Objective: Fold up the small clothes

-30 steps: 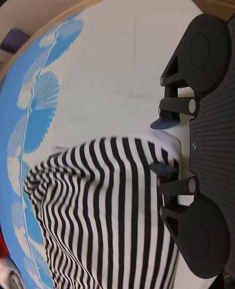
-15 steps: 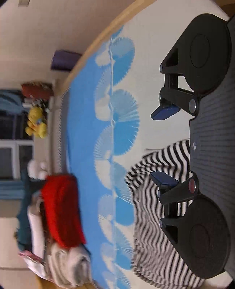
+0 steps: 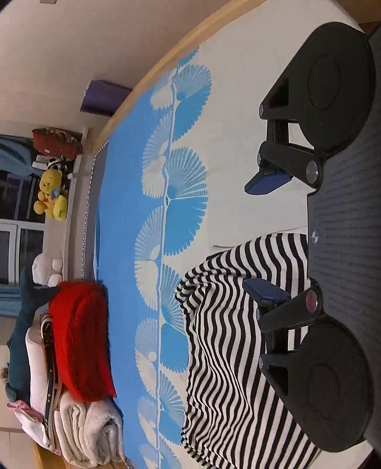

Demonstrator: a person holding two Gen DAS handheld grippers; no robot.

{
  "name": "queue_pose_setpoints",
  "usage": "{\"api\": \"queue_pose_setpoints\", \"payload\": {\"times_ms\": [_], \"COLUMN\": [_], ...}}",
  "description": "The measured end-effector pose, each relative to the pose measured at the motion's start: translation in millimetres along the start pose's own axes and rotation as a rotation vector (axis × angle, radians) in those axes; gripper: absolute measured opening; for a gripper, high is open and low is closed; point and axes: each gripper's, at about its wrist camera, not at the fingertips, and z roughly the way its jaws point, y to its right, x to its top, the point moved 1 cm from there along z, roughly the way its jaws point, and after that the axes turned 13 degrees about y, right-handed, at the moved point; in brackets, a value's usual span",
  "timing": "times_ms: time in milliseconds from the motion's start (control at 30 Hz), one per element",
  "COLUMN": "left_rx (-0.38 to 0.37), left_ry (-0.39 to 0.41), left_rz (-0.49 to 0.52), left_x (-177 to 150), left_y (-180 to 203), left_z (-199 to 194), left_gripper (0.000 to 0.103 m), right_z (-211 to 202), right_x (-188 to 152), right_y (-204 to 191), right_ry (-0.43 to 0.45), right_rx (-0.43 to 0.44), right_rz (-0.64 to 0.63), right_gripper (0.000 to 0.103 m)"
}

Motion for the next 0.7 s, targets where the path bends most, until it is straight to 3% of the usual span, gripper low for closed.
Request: {"api": "queue_pose_setpoints", "payload": {"times_ms": [367,467,567,700], "left_rx": [0.017,0.018,0.018,0.003], "left_ry": [0.003,0.024,-0.054,-0.086], "left_rz": [-0.101,-0.188,-0.325,-0.471], "left_x": [-19.8,-39.6,-59.5,-64.5], "left_y": [7.9,-2.8,-18.4,-40.8], "left_z": [-16.8,-15.8,-4.7,7.6], "left_gripper": [0.076,0.075,0.062,0.061], "right_z": [-4.0,-3.3,-4.0,-6.0], "right_x": [2.0,1.1,-0.8,0.3], "right_y": [3.4,1.9,3.7,15.3], "right_ry": [0.003,-0.002,-0.002,0.002], "right_rx": [0.05,0.055,0.052,0.04], "right_rz": [0.052,0.042,0.03,0.083], "right_gripper": [0.065,0.065,0.065,0.065]}}
